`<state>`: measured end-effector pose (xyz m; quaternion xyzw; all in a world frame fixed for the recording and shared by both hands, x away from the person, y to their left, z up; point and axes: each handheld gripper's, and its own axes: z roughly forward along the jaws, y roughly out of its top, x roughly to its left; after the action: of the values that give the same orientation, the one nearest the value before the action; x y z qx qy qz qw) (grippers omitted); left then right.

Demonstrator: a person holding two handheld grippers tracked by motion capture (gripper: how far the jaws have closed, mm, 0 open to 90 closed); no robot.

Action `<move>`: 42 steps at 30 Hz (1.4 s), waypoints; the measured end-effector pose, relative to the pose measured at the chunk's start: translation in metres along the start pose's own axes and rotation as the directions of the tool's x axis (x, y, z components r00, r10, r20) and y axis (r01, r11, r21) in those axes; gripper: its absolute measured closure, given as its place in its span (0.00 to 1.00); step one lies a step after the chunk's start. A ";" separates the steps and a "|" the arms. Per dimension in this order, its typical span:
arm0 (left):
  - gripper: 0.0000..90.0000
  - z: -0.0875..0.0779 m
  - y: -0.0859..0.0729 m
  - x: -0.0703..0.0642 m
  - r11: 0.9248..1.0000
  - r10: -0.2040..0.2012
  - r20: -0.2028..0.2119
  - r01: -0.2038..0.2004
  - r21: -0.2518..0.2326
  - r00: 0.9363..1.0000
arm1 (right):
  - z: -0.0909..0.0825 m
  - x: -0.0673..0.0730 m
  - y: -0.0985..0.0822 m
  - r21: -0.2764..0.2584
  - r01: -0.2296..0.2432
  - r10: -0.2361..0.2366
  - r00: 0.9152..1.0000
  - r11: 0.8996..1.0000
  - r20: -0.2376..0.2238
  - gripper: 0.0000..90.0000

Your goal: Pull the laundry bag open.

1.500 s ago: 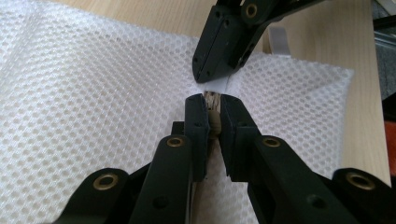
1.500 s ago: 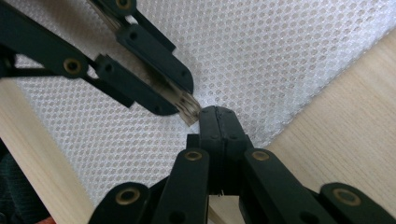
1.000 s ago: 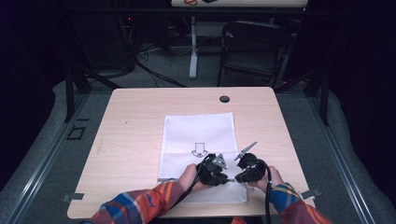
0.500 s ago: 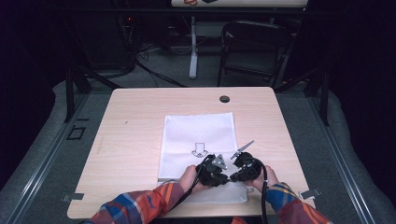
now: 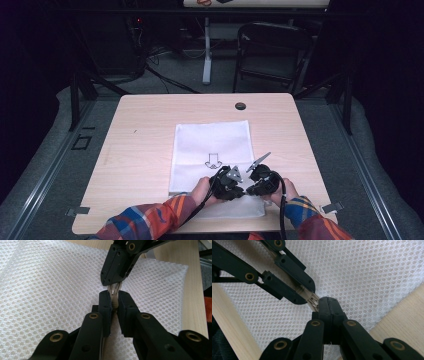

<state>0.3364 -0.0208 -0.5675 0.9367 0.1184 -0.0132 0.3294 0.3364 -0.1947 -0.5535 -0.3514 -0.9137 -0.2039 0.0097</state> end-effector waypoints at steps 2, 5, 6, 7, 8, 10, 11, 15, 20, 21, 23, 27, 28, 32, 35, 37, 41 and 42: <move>0.91 0.000 -0.001 0.001 1.000 0.003 0.012 -0.003 -0.014 1.000 | 0.000 0.000 0.000 -0.004 -0.004 0.004 1.000 1.000 0.000 1.00; 0.91 0.000 -0.001 0.000 1.000 0.005 0.010 -0.005 -0.013 1.000 | 0.000 0.000 0.000 -0.003 -0.002 0.002 1.000 1.000 0.001 1.00; 0.91 0.000 -0.001 0.000 1.000 0.009 0.009 -0.009 -0.014 1.000 | 0.000 0.000 0.000 -0.003 -0.003 0.003 1.000 1.000 -0.001 1.00; 0.91 0.000 -0.001 -0.001 1.000 0.012 -0.001 -0.012 -0.004 1.000 | 0.000 0.000 -0.001 -0.005 -0.004 0.004 1.000 1.000 -0.004 1.00; 0.91 -0.001 0.000 -0.001 1.000 0.017 -0.003 -0.017 0.002 1.000 | 0.001 0.000 -0.001 -0.018 -0.018 0.018 1.000 1.000 -0.002 1.00; 0.91 -0.001 0.000 -0.001 1.000 0.019 -0.005 -0.019 0.009 1.000 | 0.001 0.000 -0.002 -0.029 -0.031 0.031 0.999 0.999 -0.021 1.00; 0.91 -0.001 0.000 -0.002 1.000 0.028 -0.009 -0.028 0.007 1.000 | 0.001 0.000 -0.002 -0.032 -0.030 0.029 0.999 0.999 -0.024 1.00; 0.91 -0.001 0.000 -0.002 1.000 0.028 -0.009 -0.028 0.005 1.000 | 0.001 -0.001 -0.002 -0.019 -0.022 0.022 1.000 1.000 -0.009 1.00; 0.91 -0.003 -0.002 -0.001 1.000 0.030 0.003 -0.030 0.004 1.000 | 0.001 0.000 -0.002 -0.018 -0.017 0.017 1.000 1.000 -0.017 1.00; 0.91 -0.004 -0.002 0.000 0.999 0.033 -0.005 -0.033 0.012 0.999 | 0.000 -0.001 -0.001 -0.002 -0.002 0.002 1.000 1.000 -0.009 1.00; 0.91 -0.005 -0.004 0.001 1.000 0.025 0.005 -0.025 0.000 1.000 | 0.001 -0.001 -0.002 -0.027 -0.024 0.023 1.000 0.999 -0.019 1.00; 0.91 -0.008 -0.007 0.003 1.000 0.018 0.012 -0.018 0.000 1.000 | 0.002 0.000 -0.002 -0.030 -0.028 0.027 0.999 0.999 -0.024 1.00; 0.91 -0.009 -0.007 0.004 1.000 0.017 0.014 -0.017 0.003 1.000 | 0.001 -0.001 -0.002 -0.021 -0.022 0.021 1.000 1.000 -0.013 1.00; 0.91 -0.012 -0.010 0.004 1.000 0.016 0.015 -0.016 0.002 1.000 | 0.001 -0.001 -0.002 -0.021 -0.022 0.022 1.000 1.000 -0.011 1.00; 0.91 -0.016 -0.014 0.006 1.000 0.012 0.011 -0.012 0.003 1.000 | 0.000 -0.002 -0.002 -0.013 -0.013 0.013 1.000 1.000 -0.010 1.00; 0.91 -0.019 -0.016 0.008 1.000 0.007 0.008 -0.007 0.009 1.000 | 0.000 -0.002 -0.002 -0.014 -0.017 0.017 1.000 1.000 -0.010 1.00; 0.91 -0.025 -0.023 0.011 1.000 -0.002 0.006 0.002 0.012 1.000 | 0.000 -0.003 -0.002 -0.008 -0.016 0.016 1.000 1.000 -0.001 1.00; 0.91 -0.027 -0.023 0.011 0.999 -0.006 -0.007 0.006 0.032 1.000 | 0.000 -0.003 -0.002 -0.012 -0.014 0.014 1.000 1.000 0.002 1.00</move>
<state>0.3404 0.0163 -0.5616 0.9415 0.1222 -0.0127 0.3137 0.3372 -0.1983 -0.5546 -0.3581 -0.9100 -0.2088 0.0080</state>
